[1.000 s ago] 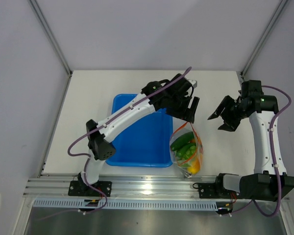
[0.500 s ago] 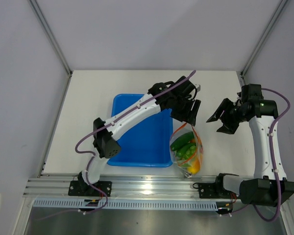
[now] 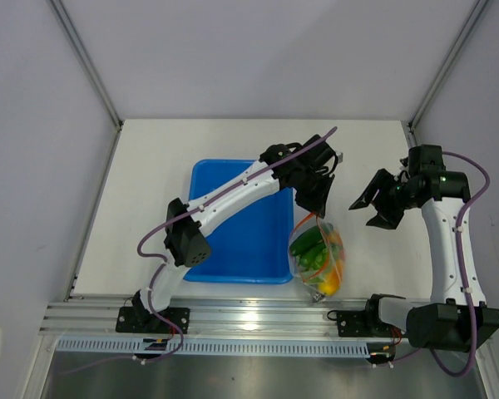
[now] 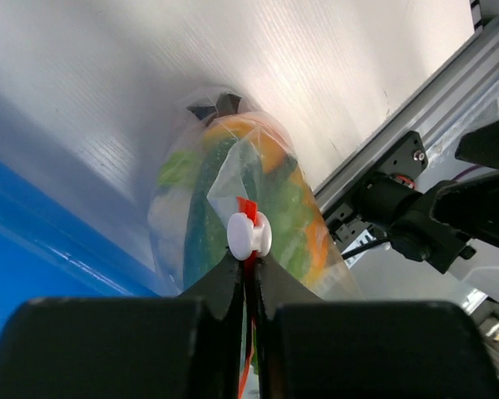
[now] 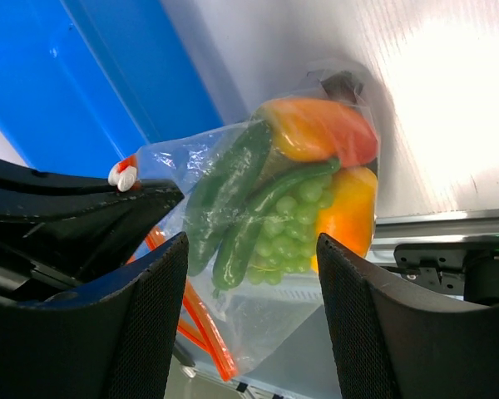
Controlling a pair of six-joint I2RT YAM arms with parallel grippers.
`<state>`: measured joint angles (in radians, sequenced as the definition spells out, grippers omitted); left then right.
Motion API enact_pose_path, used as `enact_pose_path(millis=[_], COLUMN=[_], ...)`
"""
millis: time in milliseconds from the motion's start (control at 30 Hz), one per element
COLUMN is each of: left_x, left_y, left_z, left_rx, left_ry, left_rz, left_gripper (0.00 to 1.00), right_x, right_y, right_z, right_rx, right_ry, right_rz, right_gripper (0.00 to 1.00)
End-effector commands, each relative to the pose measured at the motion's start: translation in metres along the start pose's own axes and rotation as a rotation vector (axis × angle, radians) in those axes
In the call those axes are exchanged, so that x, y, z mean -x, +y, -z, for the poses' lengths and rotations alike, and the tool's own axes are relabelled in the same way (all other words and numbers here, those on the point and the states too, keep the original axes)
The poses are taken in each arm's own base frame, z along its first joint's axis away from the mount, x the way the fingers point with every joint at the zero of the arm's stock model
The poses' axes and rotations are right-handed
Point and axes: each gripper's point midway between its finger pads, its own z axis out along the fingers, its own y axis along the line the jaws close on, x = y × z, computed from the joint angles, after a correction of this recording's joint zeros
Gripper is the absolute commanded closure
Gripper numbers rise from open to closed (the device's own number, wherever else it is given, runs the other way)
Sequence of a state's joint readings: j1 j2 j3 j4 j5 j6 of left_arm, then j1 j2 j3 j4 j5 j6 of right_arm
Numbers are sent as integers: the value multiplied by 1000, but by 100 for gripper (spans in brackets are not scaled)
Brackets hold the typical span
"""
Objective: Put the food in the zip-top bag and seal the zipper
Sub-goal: Pick up the zipper food storage bag at the center of the board.
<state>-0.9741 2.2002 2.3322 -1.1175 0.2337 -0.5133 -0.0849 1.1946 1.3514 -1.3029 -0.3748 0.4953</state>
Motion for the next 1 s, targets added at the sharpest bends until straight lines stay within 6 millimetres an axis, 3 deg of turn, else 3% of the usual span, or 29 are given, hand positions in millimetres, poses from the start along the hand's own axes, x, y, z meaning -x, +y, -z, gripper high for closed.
enact_pose_path(millis=[0,100,233,367,500,700,800,833,867,967], left_x=[10,9,12,13,18,15,9,-2,4,-4], left_y=[-15,-20,-45,-64,-81,-89,-90,-80,-85,-77], left_z=[9,10,33,56,80,89,89,75,86,85], left_rx=[-76,-109,-246,-353,-481,-593,-638,-633,-667,-709], left_ry=[-21,-14,-32,-53,-81,-104,-119,-82,-135,-158], left_rz=[-17,-30,-67,-110,-198,-379,-474,-462,-501,-540], left_gripper=[97,99,100,99,100,100,100,100,100,100], right_x=[-1,-5,-9,-14,5,18,10,8,-2,-22], right_y=[0,1,9,30,51,77,86,87,92,97], right_z=[2,1,4,7,18,31,38,36,38,45], right_rx=[23,34,78,175,250,375,424,442,492,577], right_ry=[-25,-23,-41,-32,-141,-265,-306,-317,-303,-311], right_rz=[41,62,140,251,341,538,682,723,766,901], right_gripper=[34,34,32,32,30,29,30,30,31,32])
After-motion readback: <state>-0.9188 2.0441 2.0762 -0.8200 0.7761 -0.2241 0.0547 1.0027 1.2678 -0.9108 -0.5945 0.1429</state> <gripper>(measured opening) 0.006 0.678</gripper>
